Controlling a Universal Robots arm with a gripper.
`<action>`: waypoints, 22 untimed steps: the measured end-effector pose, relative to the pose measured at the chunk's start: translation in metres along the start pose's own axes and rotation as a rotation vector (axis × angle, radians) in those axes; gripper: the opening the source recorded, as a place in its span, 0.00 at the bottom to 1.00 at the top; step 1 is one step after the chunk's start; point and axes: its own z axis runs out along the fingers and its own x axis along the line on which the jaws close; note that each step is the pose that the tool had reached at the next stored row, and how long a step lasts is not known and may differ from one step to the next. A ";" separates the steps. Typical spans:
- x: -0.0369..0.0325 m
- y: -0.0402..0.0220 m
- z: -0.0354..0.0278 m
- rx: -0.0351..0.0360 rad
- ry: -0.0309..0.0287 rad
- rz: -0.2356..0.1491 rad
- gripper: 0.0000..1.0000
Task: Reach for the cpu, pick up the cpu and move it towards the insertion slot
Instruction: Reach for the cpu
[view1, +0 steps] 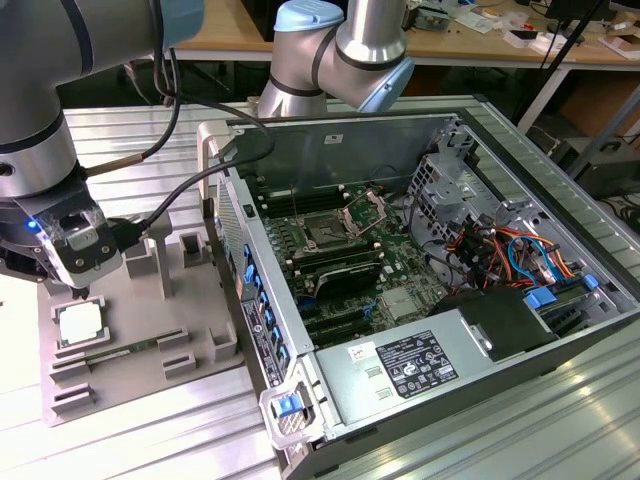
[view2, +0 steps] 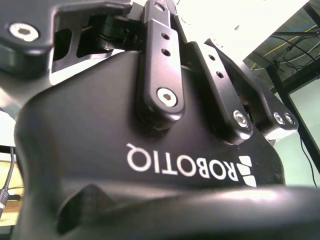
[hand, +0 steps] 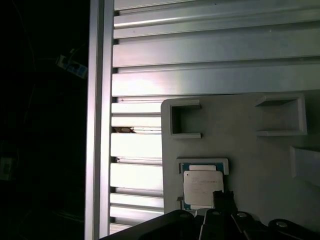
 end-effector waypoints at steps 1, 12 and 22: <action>0.0000 0.0000 0.0003 0.0000 0.0000 0.000 0.11; 0.0000 -0.0001 0.0020 0.0000 0.0000 0.000 0.11; 0.0000 -0.0001 0.0036 0.0000 0.0000 0.000 0.11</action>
